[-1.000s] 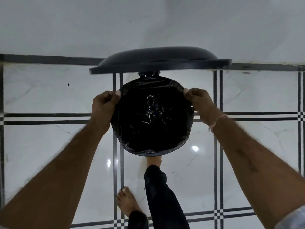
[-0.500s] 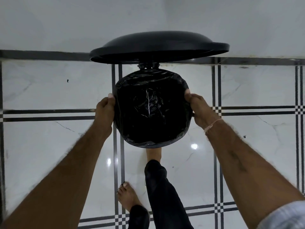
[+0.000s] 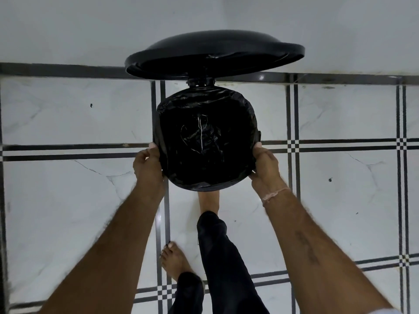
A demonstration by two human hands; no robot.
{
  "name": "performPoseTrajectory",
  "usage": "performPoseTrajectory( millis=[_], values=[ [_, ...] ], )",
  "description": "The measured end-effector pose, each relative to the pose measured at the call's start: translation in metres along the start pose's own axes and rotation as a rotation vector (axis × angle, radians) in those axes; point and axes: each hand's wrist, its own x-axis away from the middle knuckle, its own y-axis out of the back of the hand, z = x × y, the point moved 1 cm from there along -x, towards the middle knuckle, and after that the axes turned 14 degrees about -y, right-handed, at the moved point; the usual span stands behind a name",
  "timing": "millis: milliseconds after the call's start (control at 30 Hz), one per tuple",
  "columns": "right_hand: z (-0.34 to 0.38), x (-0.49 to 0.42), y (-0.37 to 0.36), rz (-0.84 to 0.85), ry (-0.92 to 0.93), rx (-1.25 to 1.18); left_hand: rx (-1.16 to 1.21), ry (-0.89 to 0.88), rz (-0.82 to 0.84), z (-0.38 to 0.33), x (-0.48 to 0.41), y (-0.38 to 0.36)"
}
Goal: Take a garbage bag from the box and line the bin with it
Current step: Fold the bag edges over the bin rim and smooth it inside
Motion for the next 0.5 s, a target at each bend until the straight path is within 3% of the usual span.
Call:
performPoseTrajectory(
  millis=[167,333,500],
  values=[
    [-0.013,-0.007,0.014,0.22,-0.039,-0.142,0.206,0.162,-0.032,0.014,0.002,0.01],
    [-0.053,0.003,0.018,0.156,-0.208,-0.126,0.265,0.339,0.137,0.041,0.034,0.015],
    [-0.074,0.013,0.001,0.194,-0.237,-0.533,0.533,0.306,-0.067,0.049,0.038,0.005]
  ],
)
